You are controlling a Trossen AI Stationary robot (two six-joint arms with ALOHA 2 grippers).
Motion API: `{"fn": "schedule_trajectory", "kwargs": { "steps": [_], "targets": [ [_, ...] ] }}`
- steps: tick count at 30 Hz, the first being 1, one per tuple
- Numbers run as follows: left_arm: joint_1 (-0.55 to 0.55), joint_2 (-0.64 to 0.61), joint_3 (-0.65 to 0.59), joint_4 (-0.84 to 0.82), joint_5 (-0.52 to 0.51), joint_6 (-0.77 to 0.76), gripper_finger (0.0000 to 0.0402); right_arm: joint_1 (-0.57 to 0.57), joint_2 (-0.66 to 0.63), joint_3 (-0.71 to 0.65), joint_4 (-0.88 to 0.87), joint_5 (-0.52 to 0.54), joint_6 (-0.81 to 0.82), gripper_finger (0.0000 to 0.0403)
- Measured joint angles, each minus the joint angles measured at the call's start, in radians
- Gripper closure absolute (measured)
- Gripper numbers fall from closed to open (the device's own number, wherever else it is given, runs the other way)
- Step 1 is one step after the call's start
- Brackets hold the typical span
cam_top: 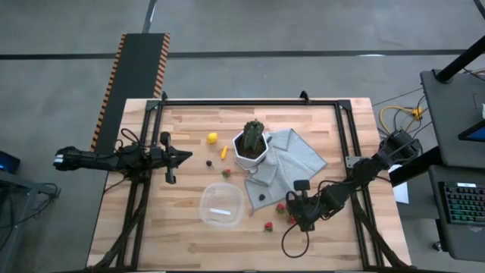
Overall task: Pick and placing Produce into tupperware
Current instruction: Put the strawberry into the transparent plastic container
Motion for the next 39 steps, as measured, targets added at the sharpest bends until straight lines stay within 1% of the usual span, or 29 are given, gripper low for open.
{"fn": "schedule_trajectory", "kwargs": {
  "steps": [2,5,14,23,29,35,39],
  "targets": [
    [0.000,0.000,0.000,0.000,0.000,0.000,0.0402,0.000,0.000,0.000,-0.003,-0.005,0.000,0.0390],
    [0.000,0.000,0.000,0.000,0.000,0.000,0.0402,0.000,0.000,0.000,-0.005,-0.006,-0.001,0.0394],
    [0.000,0.000,0.000,0.000,0.000,0.000,0.0402,0.000,0.000,0.011,-0.057,0.020,0.000,0.0395],
    [0.000,0.000,0.000,0.000,0.000,0.000,0.0402,-0.002,-0.002,0.076,-0.151,0.053,0.000,0.0395],
    [0.000,0.000,0.000,-0.001,0.000,0.000,0.0402,-0.002,-0.003,0.089,-0.159,0.054,-0.002,0.0395],
    [0.000,0.000,0.000,-0.001,0.000,0.000,0.0402,-0.002,-0.009,0.089,-0.158,0.051,0.062,0.0395],
    [0.000,0.000,0.000,0.000,0.000,0.000,0.0402,-0.002,-0.029,0.110,-0.158,0.015,0.116,0.0384]
  ]
}}
